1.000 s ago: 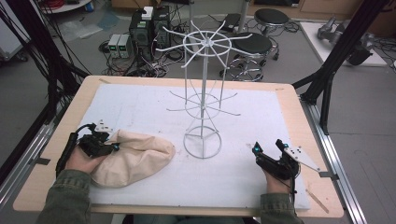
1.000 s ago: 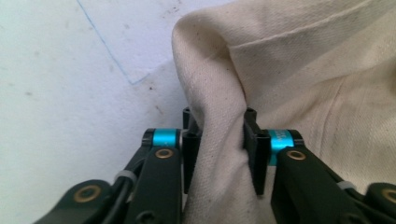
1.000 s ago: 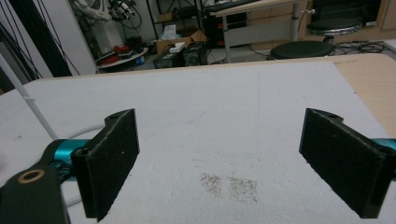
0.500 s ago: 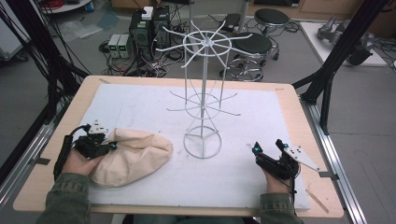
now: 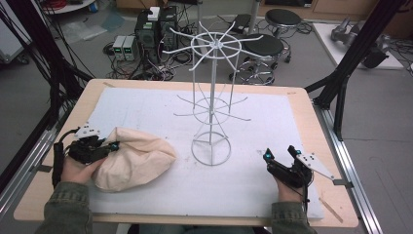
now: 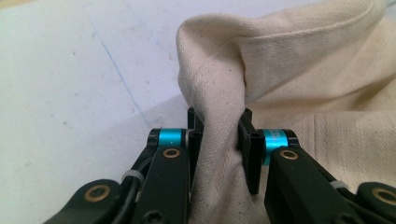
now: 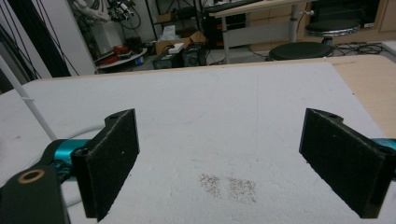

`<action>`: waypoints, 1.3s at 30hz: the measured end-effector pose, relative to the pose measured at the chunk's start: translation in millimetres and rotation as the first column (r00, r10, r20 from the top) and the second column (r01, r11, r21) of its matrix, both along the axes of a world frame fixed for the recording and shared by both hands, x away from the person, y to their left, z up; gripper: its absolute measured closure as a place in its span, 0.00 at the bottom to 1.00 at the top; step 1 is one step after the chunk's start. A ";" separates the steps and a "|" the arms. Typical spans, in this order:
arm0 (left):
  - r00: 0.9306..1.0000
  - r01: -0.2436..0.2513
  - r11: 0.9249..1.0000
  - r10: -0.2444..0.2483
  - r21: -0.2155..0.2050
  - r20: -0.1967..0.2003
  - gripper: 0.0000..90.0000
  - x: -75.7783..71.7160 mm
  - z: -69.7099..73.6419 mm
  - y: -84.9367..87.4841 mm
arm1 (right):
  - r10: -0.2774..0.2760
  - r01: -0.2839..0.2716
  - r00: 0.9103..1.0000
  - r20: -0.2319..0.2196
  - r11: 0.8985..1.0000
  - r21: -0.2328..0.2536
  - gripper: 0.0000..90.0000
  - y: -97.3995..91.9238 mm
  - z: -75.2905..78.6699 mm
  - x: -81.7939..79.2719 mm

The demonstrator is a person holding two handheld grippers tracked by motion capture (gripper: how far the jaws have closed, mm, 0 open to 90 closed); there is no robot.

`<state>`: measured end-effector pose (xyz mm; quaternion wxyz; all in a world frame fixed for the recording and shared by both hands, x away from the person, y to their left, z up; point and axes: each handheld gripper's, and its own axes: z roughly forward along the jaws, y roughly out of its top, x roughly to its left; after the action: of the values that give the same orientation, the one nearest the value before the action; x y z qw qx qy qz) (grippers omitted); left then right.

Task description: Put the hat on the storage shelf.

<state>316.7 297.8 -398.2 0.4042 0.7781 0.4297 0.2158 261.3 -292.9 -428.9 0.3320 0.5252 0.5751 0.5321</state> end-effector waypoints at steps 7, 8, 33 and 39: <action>0.997 -0.004 0.996 0.011 -0.094 0.072 0.86 -3.9 7.4 2.9 | 0.000 0.000 1.000 -0.005 1.000 0.002 0.12 0.4 0.0 -0.2; 0.997 -0.003 0.994 0.012 -0.109 0.083 0.86 -4.4 8.3 3.5 | 0.000 0.000 1.000 -0.005 1.000 0.002 0.12 0.4 0.0 -0.2; 0.941 0.076 0.918 0.063 -0.388 0.332 0.86 -21.7 55.1 6.9 | -0.005 0.005 1.000 -0.010 1.000 0.003 0.12 0.0 -0.3 -0.3; 0.924 0.091 0.907 0.077 -0.410 0.376 0.86 -19.7 68.1 -0.8 | 0.000 0.000 1.000 -0.010 1.000 0.002 0.12 0.3 -0.4 -0.2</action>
<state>297.0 297.0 -330.2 0.6389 0.6169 0.3757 0.2647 261.0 -292.6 -429.3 0.3286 0.5282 0.5762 0.5301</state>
